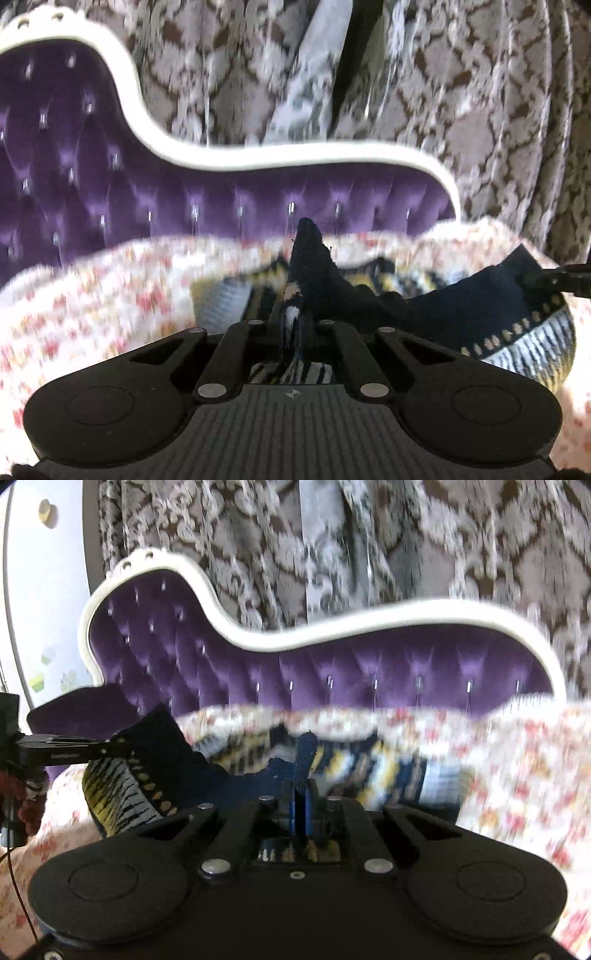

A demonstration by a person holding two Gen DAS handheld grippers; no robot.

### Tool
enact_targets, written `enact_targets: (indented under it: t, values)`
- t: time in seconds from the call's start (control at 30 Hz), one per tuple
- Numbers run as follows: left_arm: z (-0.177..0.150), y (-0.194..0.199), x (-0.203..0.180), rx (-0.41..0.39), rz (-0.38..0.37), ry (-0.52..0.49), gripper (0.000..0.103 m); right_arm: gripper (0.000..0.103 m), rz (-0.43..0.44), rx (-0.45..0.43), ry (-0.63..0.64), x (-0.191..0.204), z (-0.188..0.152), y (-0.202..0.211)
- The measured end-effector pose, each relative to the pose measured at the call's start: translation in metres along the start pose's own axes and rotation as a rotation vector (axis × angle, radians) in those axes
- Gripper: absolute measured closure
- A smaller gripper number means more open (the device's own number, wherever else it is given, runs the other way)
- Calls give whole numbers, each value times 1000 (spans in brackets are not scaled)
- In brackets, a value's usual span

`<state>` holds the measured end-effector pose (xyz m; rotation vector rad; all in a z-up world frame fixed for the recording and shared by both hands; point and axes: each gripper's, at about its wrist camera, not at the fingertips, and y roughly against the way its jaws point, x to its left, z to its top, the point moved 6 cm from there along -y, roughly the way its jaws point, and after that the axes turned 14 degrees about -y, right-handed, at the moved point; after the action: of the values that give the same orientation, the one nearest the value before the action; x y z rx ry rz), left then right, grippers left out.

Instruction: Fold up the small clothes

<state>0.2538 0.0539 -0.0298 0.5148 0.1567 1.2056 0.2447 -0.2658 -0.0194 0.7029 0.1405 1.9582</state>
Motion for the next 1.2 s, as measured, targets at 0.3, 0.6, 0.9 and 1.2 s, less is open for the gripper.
enact_targets:
  t: [0.3, 0.6, 0.9, 1.2]
  values:
    - [55, -47, 27, -48, 91, -6, 97, 91, -76, -73, -24, -21, 63, -58]
    - [39, -135, 41, 75, 126, 27, 97, 92, -191, -12, -19, -54, 63, -133]
    - [3, -182, 43, 186, 193, -5, 97, 92, -300, 75, -46, -85, 27, -179]
    - [-38, -195, 68, 211, 257, 71, 95, 91, -374, 84, 7, -87, 8, -191]
